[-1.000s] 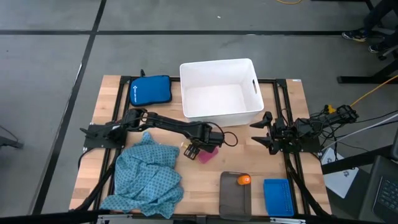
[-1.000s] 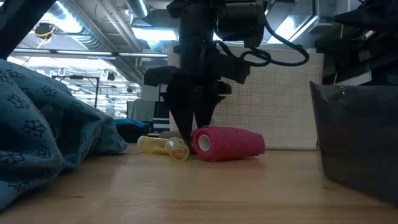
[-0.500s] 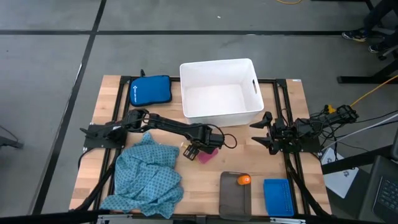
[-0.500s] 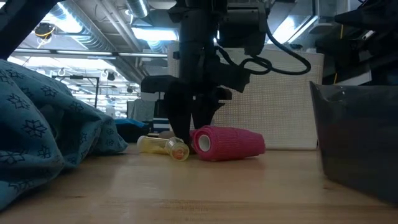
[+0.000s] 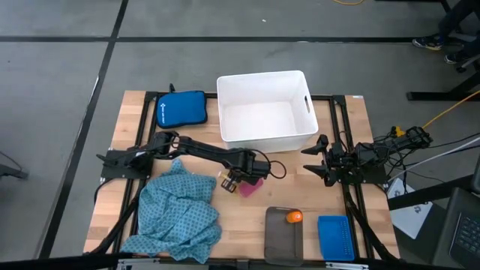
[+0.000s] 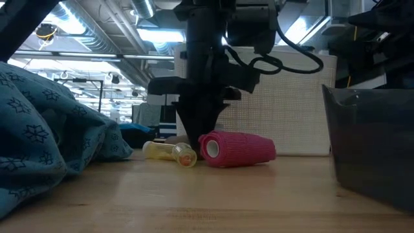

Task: Pick & place medical supplies in basket/bin
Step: Put the brown bandage into the black bin

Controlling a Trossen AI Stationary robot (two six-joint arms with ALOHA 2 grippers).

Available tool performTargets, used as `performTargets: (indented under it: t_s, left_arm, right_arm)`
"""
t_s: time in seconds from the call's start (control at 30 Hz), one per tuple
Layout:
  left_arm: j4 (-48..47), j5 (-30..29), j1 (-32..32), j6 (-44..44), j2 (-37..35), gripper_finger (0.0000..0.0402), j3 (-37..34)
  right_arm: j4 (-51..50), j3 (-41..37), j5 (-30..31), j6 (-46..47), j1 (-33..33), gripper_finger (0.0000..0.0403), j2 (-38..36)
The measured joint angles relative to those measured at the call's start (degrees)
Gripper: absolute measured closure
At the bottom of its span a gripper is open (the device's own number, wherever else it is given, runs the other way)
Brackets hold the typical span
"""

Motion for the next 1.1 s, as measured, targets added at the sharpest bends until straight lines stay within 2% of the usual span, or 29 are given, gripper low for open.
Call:
performTargets:
  t_s: [0.13,0.33,0.6,0.77,0.9,0.97,1.1]
  left_arm:
    - [-0.31,-0.09,-0.18,-0.32,-0.75,0.0337,0.29]
    - [-2.78,-2.64,-1.86,-0.77,-1.57,0.0337,4.49]
    - [-4.0,-0.22,-4.74,-1.66,-1.79,0.0337,16.26]
    - [-3.63,5.0,-6.25,-1.5,-1.81,0.0337,24.7]
    - [2.73,15.48,-6.46,-2.41,-2.07,0.0337,29.48]
    - [8.01,19.76,-6.45,-2.5,-2.44,0.0337,29.51]
    - [18.18,24.31,-6.29,-2.54,-3.51,0.0339,28.12]
  right_arm:
    - [0.0,0.0,0.0,0.0,0.0,0.0105,0.0]
    - [-0.07,0.0,0.02,0.0,0.0,0.0105,0.0]
    - [-0.29,0.0,0.15,0.01,-0.01,0.0105,-0.02]
    - [-0.33,0.0,0.13,0.02,0.0,0.0105,-0.02]
    - [-0.33,0.0,0.13,0.01,-0.01,0.0105,-0.01]
    - [-0.33,0.0,0.12,0.01,-0.01,0.0105,-0.02]
    - [-0.64,0.0,0.11,0.0,-0.02,0.0105,0.0]
